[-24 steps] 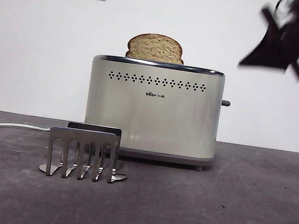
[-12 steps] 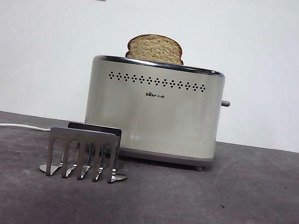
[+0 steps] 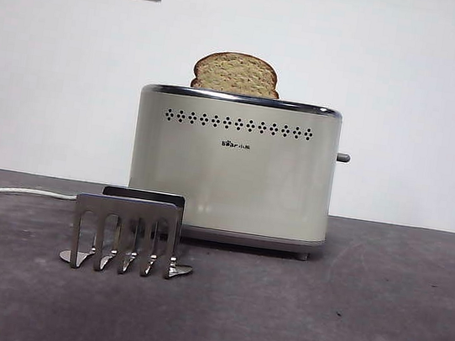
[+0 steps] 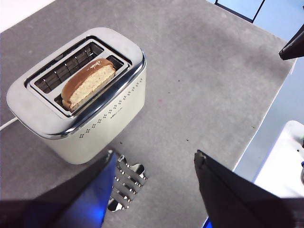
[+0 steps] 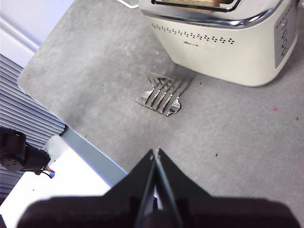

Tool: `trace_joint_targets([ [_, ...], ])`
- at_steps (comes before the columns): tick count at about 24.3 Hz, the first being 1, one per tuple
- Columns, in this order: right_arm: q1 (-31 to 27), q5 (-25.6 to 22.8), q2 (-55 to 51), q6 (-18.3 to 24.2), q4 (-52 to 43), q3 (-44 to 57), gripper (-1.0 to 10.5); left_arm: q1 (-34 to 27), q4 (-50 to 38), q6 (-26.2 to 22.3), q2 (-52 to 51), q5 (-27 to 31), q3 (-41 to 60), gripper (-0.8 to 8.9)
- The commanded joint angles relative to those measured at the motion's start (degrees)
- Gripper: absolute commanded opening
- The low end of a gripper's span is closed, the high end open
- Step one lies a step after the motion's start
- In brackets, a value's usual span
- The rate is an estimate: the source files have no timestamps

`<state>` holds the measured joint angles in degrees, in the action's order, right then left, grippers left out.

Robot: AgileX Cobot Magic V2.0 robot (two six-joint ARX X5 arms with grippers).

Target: Pick up a slice of bread from the rack,put the bread on the toaster,press the button

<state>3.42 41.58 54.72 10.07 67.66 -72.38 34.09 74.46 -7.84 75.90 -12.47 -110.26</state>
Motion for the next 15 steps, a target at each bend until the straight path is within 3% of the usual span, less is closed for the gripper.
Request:
trace_joint_targets([
  [1,0.1,0.1,0.0,0.9,0.2,0.5,-0.1,0.1,1.2,0.3,0.0,-0.1,0.3,1.63],
  [4,0.1,0.0,0.0,0.9,0.2,0.5,-0.1,0.1,2.2,0.1,0.0,-0.1,0.3,-0.2],
  [15,0.0,0.0,0.0,0.9,0.2,0.5,0.0,0.1,2.1,0.2,0.0,0.2,0.3,-0.03],
])
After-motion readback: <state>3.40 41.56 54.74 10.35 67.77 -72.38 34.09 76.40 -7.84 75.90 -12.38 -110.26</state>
